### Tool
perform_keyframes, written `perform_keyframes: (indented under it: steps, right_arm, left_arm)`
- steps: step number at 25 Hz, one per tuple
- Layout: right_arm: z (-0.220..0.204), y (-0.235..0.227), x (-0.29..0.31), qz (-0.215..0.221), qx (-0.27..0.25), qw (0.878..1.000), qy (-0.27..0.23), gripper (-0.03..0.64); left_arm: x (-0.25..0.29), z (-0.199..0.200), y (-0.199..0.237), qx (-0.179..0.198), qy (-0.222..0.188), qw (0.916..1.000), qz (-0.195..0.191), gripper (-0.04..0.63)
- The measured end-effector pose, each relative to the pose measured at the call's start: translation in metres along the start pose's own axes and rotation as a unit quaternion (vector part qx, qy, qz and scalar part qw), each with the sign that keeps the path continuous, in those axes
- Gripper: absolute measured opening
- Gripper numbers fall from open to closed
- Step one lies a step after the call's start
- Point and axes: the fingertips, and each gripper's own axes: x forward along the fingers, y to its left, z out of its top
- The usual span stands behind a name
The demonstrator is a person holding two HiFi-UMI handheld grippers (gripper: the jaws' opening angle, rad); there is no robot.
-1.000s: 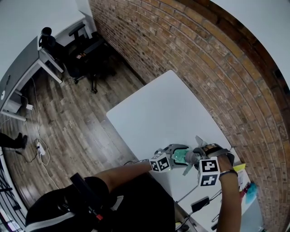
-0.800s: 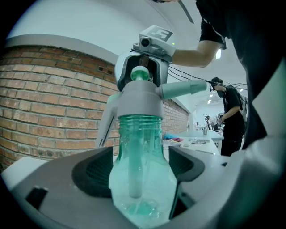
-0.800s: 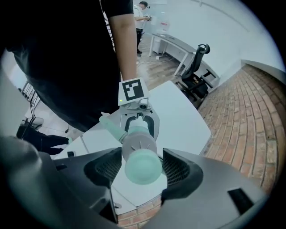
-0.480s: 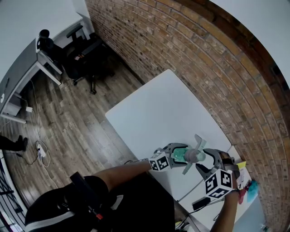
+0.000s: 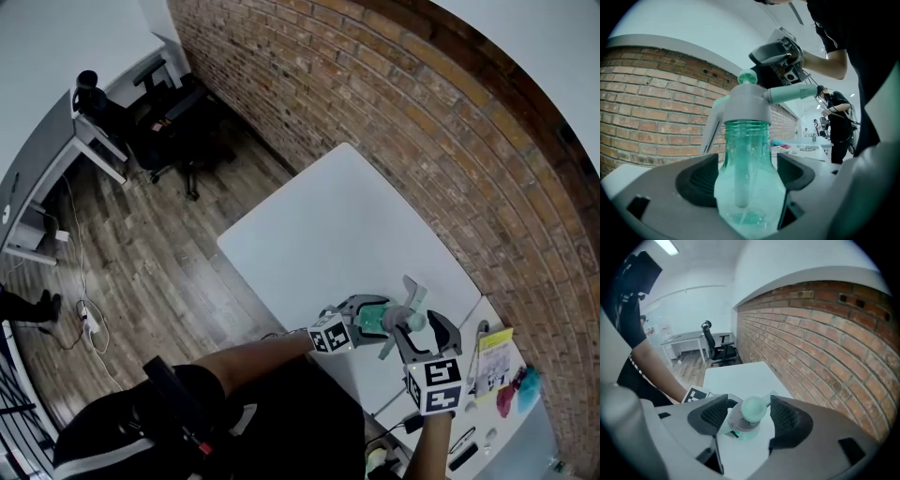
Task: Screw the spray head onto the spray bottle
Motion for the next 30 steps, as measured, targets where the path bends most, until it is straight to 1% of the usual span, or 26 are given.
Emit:
perform_keyframes:
  steps: [2,5,9,11,14,17,19,21,23,25,30]
  right_arm:
    - [-0.010,-0.007,0.005,-0.006,0.035,0.999,0.014,0.267]
    - [-0.024,-0.008,0.016,0.002,0.065,0.997,0.040,0.267]
    - [-0.027,-0.004,0.028,0.014,0.081,0.995,0.053,0.268]
    - [-0.028,-0.002,0.033,0.020,0.074,0.995,0.064,0.267]
    - [-0.031,0.001,0.038,0.015,0.045,0.995,0.083,0.267]
    - [-0.030,0.001,0.040,0.015,0.021,0.995,0.092,0.267]
    - [-0.030,0.003,0.040,0.024,-0.007,0.994,0.102,0.267]
    - [-0.031,0.006,0.040,0.035,-0.045,0.992,0.115,0.267]
    - [-0.031,0.010,0.042,0.046,-0.094,0.986,0.127,0.267]
    - [-0.030,0.012,0.043,0.055,-0.145,0.978,0.141,0.267]
    - [-0.033,0.016,0.042,0.091,-0.229,0.954,0.169,0.267]
  left_arm:
    - [0.000,0.000,0.000,-0.001,0.000,1.0000,0.000,0.387]
    - [0.001,-0.001,-0.001,-0.001,0.000,1.0000,0.000,0.387]
    - [0.001,-0.001,0.000,-0.001,0.000,1.0000,0.000,0.387]
    - [0.001,-0.001,-0.001,-0.001,-0.001,1.0000,0.001,0.387]
    - [0.002,-0.001,0.000,-0.002,-0.002,1.0000,0.003,0.387]
    - [0.002,0.000,0.000,-0.003,-0.002,1.0000,0.002,0.387]
    - [0.002,0.000,0.000,-0.001,-0.002,1.0000,0.003,0.387]
    - [0.002,0.001,-0.001,0.001,-0.004,1.0000,0.003,0.387]
    - [0.002,0.001,-0.001,0.001,-0.005,1.0000,0.003,0.387]
    - [0.002,0.002,0.000,0.002,-0.006,1.0000,0.003,0.387]
    - [0.002,0.001,0.000,0.003,-0.006,1.0000,0.003,0.387]
